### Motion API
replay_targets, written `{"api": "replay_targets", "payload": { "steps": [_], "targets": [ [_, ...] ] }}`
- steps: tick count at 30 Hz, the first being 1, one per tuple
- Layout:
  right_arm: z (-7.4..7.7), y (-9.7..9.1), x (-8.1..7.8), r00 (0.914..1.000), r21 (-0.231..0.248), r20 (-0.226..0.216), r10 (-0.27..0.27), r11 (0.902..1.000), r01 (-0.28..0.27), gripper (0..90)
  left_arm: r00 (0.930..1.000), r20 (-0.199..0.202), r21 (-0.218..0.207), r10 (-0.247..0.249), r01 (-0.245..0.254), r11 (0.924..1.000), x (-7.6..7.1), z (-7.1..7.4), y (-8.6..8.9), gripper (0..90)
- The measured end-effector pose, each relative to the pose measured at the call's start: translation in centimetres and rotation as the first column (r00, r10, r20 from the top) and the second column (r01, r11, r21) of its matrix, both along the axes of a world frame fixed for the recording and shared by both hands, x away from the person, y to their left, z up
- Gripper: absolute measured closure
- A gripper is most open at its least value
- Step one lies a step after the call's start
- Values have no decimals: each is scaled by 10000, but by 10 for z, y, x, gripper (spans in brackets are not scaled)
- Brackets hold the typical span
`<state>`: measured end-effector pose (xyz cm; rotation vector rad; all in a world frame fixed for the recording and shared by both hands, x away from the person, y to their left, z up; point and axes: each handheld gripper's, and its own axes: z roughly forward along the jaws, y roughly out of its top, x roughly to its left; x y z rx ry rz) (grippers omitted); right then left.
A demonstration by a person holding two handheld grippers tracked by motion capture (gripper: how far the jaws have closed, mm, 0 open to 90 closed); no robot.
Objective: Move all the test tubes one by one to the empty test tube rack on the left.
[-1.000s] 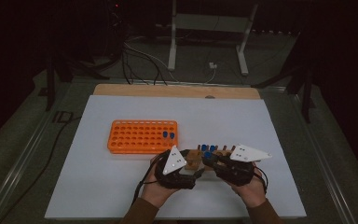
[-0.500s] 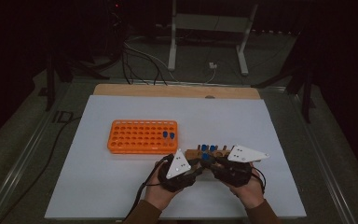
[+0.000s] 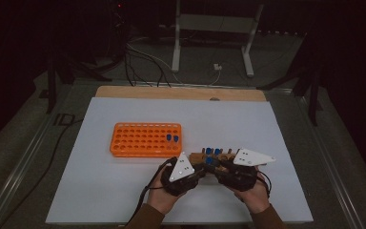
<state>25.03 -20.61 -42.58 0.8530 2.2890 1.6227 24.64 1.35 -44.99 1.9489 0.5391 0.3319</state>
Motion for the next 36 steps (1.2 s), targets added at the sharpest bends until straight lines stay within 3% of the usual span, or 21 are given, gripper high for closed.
{"api": "replay_targets", "payload": {
  "steps": [4, 8, 12, 22, 36],
  "targets": [
    [3, -5, 1, 10000, 269, 20, 37, 9996, -37, 451, 9998, -65, -4, 169, -169, 9999, 3, -2, 3, 776],
    [4, -9, 2, 9995, 243, 100, -298, 9993, 296, 271, 9991, -157, -155, 392, -395, 9991, 6, -2, 10, 776],
    [4, -14, 5, 9975, 187, 61, -709, 9973, 707, 164, 9981, -182, -256, 590, -595, 9979, 9, -1, 17, 777],
    [0, -28, 12, 9859, -141, 217, -1656, 9860, 1660, 78, 9943, -118, -445, 1064, -1068, 9933, 15, 3, 33, 776],
    [-3, -35, 16, 9769, -286, 398, -2098, 9771, 2110, 16, 9835, -114, -594, 1808, -1811, 9817, 25, 6, 57, 776]
  ]
}}
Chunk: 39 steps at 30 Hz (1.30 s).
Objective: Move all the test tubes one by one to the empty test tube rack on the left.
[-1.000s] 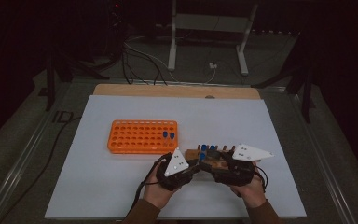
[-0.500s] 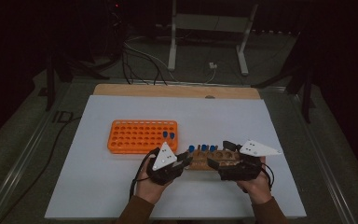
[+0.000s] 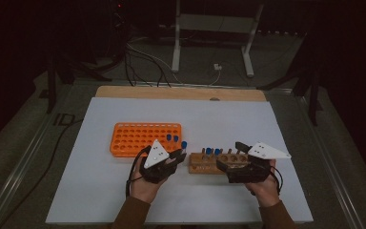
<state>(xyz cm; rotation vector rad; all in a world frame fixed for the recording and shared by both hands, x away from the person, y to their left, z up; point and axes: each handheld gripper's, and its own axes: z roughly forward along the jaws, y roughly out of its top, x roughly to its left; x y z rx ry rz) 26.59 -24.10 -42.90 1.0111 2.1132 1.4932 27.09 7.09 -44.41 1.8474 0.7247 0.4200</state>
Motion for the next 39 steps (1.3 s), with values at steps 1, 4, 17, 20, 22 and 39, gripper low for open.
{"api": "replay_targets", "payload": {
  "steps": [1, 4, 17, 20, 22, 39],
  "targets": [
    [0, 0, 0, 10000, -14, 9, -23, 10000, 23, 16, 10000, -9, -5, 55, -55, 10000, 1, 0, 2, 776],
    [-1, -1, 0, 10000, -14, 26, -82, 10000, 82, 16, 9999, 2, -27, 167, -167, 9999, 2, 0, 6, 776],
    [-1, -6, 2, 9998, 93, 35, -217, 9997, 217, 4, 9967, 143, -121, 799, -797, 9967, 10, 0, 23, 776],
    [-1, -6, 1, 9997, 124, 30, -222, 9997, 222, 4, 9950, 203, -103, 979, -977, 9952, 12, -1, 27, 775],
    [-1, -6, 2, 9997, 160, 36, -241, 9996, 240, 3, 9937, 250, -60, 1093, -1092, 9940, 15, -1, 30, 776],
    [-1, -8, 2, 9996, 201, 32, -270, 9994, 270, 4, 9815, 364, 195, 1878, -1886, 9819, 32, -9, 40, 776]
  ]
}}
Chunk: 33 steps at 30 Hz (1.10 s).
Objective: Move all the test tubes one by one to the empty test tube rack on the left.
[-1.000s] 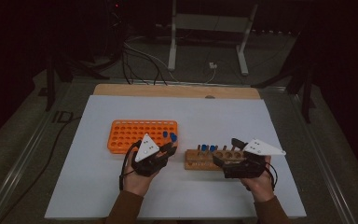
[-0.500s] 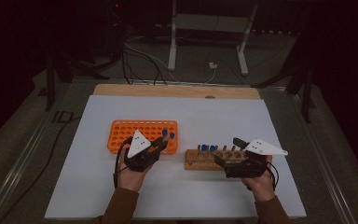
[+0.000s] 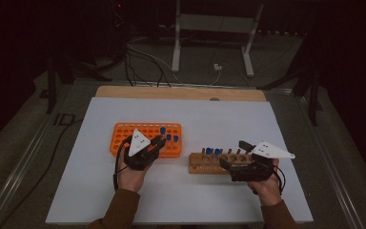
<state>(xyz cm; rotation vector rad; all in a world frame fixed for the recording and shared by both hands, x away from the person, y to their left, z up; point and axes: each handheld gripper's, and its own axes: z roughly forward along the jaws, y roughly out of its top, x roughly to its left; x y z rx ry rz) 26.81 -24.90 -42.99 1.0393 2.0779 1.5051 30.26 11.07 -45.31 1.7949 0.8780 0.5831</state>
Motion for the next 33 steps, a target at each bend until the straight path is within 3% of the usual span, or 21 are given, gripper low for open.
{"api": "replay_targets", "payload": {
  "steps": [13, 21, 30, 33],
  "targets": [
    [0, -1, 0, 10000, 28, -34, 15, 10000, -15, 4, 9991, -66, 330, 414, -412, 9986, 13, -11, -5, 776],
    [1, -2, 0, 10000, 42, 12, 67, 10000, -67, 4, 9981, -342, 464, 517, -501, 9977, 18, -22, -4, 776],
    [0, -1, 0, 9999, 5, -6, 107, 9999, -107, 4, 9950, -842, 945, 538, -458, 9945, 18, -35, -6, 776],
    [0, -1, 0, 9999, -1, -35, 105, 9999, -105, 4, 9943, -908, 900, 551, -469, 9948, 18, -37, -5, 777]
  ]
}}
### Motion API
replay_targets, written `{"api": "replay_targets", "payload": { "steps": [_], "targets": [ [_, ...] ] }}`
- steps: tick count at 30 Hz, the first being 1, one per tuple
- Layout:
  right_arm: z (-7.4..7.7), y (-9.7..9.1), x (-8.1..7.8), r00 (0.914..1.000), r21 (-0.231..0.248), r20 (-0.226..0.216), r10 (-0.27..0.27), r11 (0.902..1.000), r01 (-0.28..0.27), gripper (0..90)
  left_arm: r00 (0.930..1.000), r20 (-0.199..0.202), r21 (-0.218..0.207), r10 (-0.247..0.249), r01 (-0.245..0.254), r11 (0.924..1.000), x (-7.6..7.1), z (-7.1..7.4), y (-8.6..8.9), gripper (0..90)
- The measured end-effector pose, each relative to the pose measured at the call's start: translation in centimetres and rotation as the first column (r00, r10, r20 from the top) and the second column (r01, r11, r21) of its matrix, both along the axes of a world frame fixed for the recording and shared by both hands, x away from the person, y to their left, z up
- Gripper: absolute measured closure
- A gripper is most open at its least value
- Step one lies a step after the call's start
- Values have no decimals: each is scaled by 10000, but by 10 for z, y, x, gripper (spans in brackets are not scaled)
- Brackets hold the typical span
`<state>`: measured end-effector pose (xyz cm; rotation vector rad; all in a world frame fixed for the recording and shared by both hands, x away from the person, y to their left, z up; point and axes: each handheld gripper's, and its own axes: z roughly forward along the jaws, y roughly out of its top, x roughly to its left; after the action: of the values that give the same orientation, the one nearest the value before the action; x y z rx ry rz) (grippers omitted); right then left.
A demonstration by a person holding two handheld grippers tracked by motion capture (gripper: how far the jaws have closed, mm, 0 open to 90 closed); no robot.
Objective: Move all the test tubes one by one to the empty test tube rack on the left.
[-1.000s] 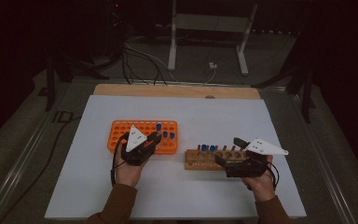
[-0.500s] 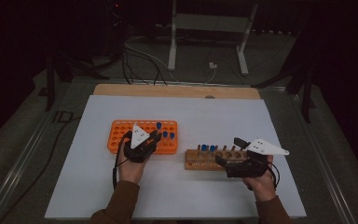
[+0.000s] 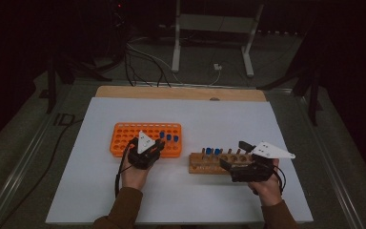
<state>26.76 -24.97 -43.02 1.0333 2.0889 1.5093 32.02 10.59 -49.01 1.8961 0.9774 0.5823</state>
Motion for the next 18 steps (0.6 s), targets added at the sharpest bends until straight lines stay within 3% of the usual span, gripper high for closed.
{"api": "replay_targets", "payload": {
  "steps": [9, 18],
  "targets": [
    [0, 1, 0, 10000, -28, -23, 64, 10000, -65, 4, 9994, -339, 411, 2, 12, 9992, 1, -4, -4, 779],
    [-1, 2, 0, 9999, -56, -46, 109, 9999, -109, 4, 9988, -483, 413, 6, 13, 9991, 1, -6, -3, 778]
  ]
}}
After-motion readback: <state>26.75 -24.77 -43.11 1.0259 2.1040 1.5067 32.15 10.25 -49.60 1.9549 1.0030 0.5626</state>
